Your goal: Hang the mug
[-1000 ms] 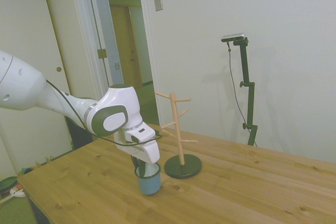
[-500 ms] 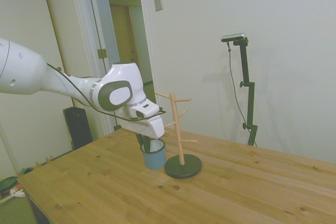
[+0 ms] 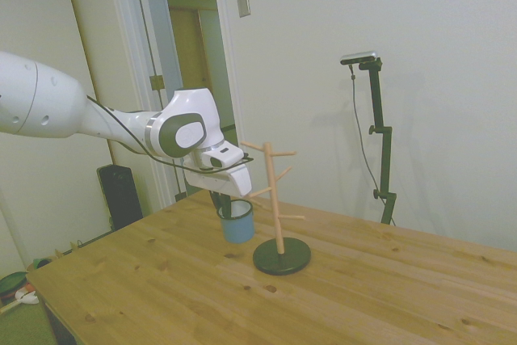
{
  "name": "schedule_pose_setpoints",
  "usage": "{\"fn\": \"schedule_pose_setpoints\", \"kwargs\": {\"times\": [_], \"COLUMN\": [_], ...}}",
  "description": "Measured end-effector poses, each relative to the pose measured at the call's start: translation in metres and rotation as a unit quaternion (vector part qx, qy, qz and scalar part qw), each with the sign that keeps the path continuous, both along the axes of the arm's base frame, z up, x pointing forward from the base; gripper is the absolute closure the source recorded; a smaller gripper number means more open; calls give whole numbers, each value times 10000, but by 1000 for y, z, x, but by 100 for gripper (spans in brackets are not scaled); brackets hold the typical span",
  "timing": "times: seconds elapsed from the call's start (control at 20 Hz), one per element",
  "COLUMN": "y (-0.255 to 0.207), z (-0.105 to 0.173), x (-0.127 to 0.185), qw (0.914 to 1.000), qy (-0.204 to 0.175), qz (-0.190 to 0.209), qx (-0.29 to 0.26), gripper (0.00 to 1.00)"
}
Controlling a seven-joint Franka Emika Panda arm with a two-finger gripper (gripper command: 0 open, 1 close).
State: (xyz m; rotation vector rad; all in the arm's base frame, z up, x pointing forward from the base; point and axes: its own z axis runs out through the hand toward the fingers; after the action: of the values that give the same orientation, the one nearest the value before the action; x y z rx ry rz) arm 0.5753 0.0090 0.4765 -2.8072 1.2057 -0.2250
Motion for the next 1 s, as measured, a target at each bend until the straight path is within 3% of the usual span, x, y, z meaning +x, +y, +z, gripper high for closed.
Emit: {"fn": "schedule_pose_setpoints", "kwargs": {"times": [0.4,1.0], "y": [18,49], "z": [12,90], "x": [9,5], "qw": [10000,9992], "qy": [-39,-356], "qz": [72,158], "qx": [-9,-112], "gripper": [100,100]}}
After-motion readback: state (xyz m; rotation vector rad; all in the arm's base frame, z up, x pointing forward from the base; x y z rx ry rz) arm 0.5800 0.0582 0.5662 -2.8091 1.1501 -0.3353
